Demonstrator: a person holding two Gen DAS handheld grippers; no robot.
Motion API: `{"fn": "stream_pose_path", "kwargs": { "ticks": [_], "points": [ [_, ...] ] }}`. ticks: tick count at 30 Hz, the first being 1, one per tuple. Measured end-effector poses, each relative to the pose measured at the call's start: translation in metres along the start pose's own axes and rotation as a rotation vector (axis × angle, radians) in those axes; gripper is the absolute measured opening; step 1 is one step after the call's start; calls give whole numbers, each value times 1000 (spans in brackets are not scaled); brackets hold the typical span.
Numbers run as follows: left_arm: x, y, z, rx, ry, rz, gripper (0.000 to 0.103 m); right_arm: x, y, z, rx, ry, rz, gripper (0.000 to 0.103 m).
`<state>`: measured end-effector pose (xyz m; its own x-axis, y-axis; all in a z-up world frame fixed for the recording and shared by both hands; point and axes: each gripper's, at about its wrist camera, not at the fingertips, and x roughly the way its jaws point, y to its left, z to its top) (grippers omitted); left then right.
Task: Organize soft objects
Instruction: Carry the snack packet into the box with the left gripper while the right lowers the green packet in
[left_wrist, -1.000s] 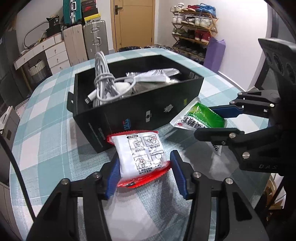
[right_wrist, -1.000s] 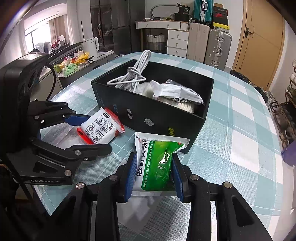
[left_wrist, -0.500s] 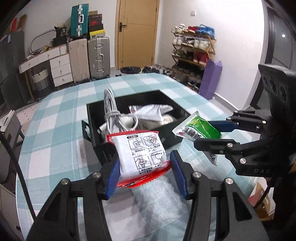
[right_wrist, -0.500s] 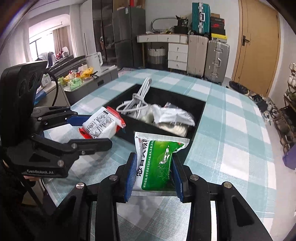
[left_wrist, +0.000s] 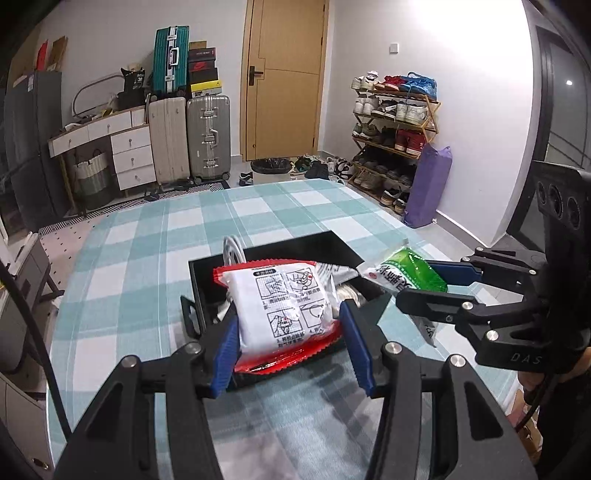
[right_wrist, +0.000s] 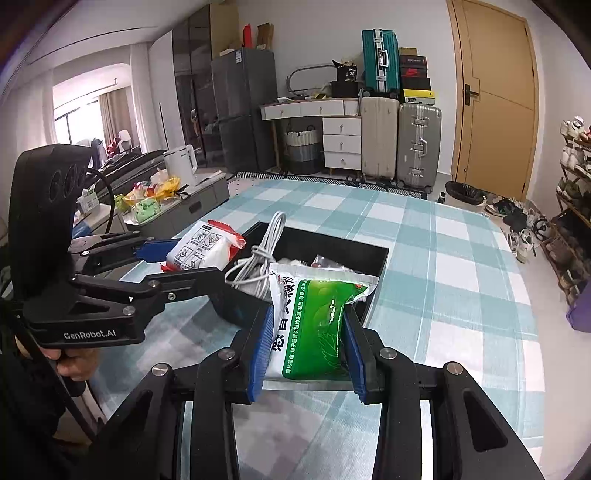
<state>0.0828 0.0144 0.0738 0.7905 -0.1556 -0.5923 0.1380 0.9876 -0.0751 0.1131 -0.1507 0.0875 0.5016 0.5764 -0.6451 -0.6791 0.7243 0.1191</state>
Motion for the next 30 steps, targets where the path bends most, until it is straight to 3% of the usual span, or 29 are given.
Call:
{"fn": "stream_pose_path", "kwargs": {
  "ticks": [17, 30],
  "points": [
    [33, 15, 30, -26, 10, 8, 52, 56, -17, 33, 50, 48, -8, 37],
    [61, 14, 35, -23, 52, -11, 51, 94, -20, 31, 4, 106, -35, 37]
  ]
}}
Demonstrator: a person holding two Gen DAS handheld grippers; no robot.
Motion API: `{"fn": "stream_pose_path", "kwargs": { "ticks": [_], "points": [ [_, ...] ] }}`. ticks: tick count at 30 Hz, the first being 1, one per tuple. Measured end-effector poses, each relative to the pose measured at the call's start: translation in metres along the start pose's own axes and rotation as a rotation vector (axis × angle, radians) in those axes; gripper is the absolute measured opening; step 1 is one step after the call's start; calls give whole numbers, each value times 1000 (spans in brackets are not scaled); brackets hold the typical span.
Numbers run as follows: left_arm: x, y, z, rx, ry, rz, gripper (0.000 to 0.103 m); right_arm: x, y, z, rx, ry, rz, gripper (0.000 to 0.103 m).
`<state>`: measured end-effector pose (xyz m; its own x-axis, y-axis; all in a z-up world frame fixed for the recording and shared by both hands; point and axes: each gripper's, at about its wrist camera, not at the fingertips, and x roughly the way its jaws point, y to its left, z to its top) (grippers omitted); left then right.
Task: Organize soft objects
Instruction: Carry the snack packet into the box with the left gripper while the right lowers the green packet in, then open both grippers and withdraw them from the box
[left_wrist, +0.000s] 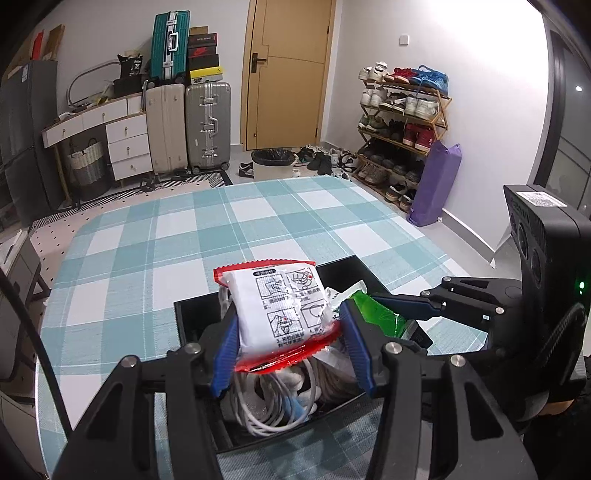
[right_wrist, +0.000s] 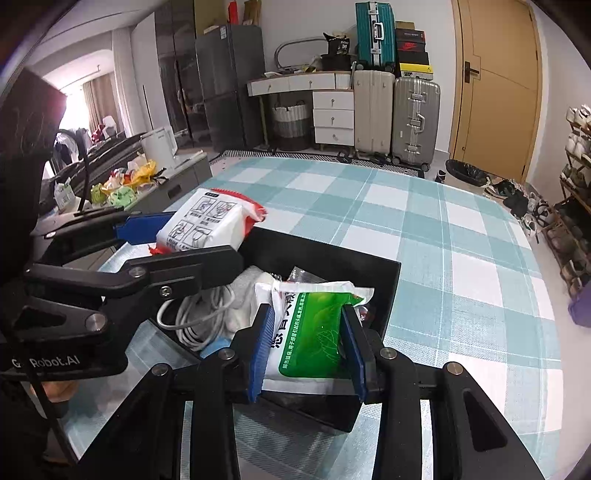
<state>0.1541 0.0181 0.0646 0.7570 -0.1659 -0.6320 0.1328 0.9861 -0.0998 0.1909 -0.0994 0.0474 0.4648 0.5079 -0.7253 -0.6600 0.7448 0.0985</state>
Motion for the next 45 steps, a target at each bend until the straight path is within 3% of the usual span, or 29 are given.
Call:
{"fn": "stream_pose_path", "kwargs": {
  "ticks": [4, 10, 16, 20, 25, 36, 45],
  "points": [
    [7, -2, 0, 8, 13, -5, 51, 0, -2, 0, -15, -7, 4, 41],
    [14, -5, 1, 12, 26, -18, 52, -16, -1, -5, -48, -86, -24, 83],
    [13, -7, 1, 8, 42, -24, 58, -26, -7, -10, -40, -96, -52, 92],
    [5, -10, -2, 14, 34, -21, 84, -36, -9, -17, -31, -107, -68, 95],
    [-13, -10, -6, 5, -6, -13, 102, -46, -7, -23, -30, -118, -78, 100],
    [-49, 10, -35, -63, -100, 82, 103, -64, 2, -38, -26, -177, -84, 102],
    [-53, 19, -66, -76, -136, 175, 103, -68, 10, -49, -20, -244, -65, 102]
  ]
}}
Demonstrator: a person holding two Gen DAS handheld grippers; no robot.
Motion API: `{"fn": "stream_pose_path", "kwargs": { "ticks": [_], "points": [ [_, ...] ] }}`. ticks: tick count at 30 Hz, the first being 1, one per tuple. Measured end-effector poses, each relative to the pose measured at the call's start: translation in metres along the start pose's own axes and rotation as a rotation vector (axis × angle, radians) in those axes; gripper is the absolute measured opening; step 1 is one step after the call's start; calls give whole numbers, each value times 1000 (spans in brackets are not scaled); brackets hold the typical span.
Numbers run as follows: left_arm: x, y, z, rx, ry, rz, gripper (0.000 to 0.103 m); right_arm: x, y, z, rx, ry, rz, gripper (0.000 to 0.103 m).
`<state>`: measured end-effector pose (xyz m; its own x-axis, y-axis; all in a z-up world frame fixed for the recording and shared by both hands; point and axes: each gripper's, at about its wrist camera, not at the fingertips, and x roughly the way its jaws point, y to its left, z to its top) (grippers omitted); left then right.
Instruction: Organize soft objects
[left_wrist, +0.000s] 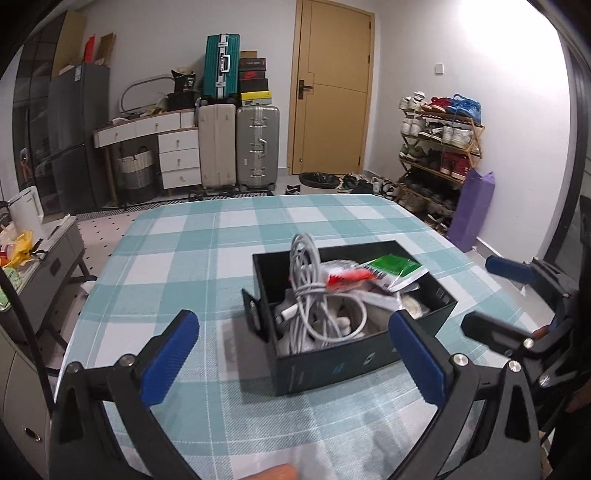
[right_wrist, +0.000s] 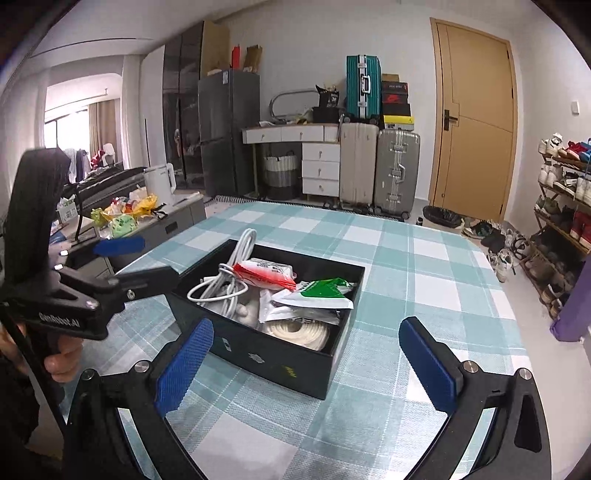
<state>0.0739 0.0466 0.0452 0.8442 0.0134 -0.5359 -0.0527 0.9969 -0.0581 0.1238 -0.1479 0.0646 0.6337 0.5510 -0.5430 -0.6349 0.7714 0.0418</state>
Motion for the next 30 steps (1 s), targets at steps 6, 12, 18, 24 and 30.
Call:
{"fn": "stream_pose_path", "kwargs": {
  "ticks": [6, 12, 18, 24, 30],
  "points": [
    [5, 3, -17, -6, -6, 33, 103, -1, 4, -3, -4, -37, 14, 102],
    [8, 4, -24, -19, -37, 46, 103, -1, 4, -7, -2, -76, 16, 102],
    [8, 6, -24, -31, -48, 50, 103, 4, 3, -11, 4, -79, 0, 102],
    [5, 8, -25, -38, -59, 45, 103, 6, 3, -16, 0, -87, -11, 102],
    [5, 10, -25, -50, -59, 42, 103, 9, 1, -18, 9, -104, -5, 102]
  ]
}}
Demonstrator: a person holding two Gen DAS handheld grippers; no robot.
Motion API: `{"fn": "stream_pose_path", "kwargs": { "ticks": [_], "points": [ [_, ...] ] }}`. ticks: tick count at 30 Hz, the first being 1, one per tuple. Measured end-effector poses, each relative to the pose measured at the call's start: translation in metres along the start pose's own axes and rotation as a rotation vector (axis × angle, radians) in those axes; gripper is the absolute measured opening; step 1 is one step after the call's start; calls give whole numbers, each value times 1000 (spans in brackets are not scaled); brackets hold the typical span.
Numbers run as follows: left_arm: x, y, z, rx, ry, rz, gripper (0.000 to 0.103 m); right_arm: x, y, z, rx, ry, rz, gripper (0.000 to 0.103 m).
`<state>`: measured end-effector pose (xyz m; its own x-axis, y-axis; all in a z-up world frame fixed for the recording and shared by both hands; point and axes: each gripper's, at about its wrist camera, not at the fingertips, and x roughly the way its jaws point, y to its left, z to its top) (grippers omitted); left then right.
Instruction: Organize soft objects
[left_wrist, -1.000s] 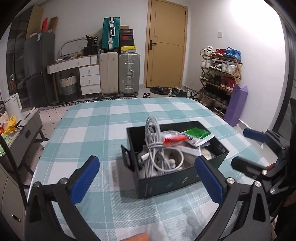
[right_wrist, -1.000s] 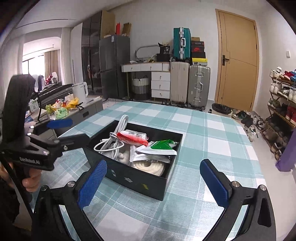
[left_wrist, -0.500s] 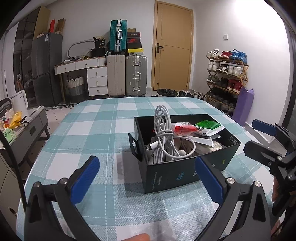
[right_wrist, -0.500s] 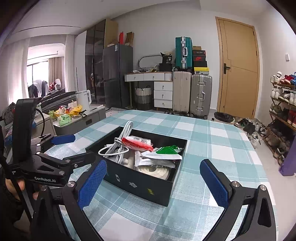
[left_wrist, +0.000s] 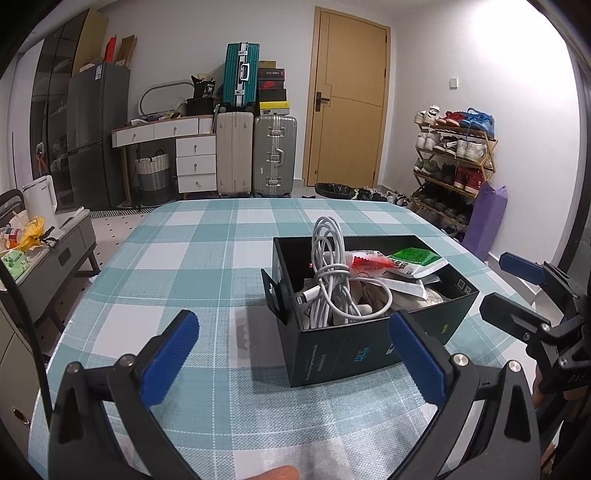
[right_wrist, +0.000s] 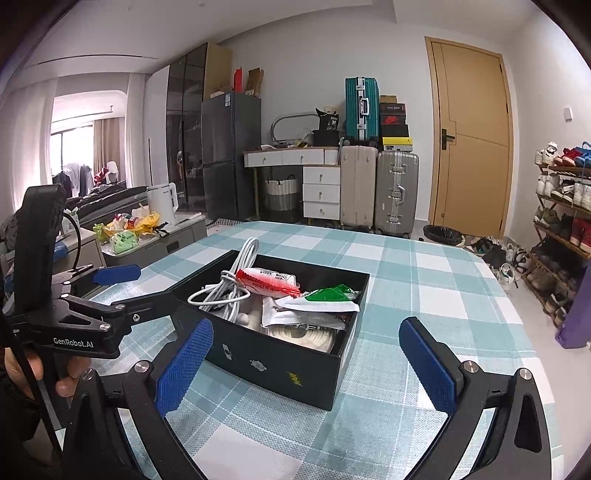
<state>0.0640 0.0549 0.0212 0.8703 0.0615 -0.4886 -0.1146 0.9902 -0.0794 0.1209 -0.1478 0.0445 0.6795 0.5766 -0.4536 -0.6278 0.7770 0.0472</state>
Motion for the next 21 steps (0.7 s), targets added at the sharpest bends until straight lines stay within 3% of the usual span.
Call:
{"fn": "stream_pose_path", "kwargs": {
  "ticks": [21],
  "points": [
    [2, 0, 0, 1, 4, 4, 103, -5, 0, -1, 1, -22, -9, 102]
  ]
}}
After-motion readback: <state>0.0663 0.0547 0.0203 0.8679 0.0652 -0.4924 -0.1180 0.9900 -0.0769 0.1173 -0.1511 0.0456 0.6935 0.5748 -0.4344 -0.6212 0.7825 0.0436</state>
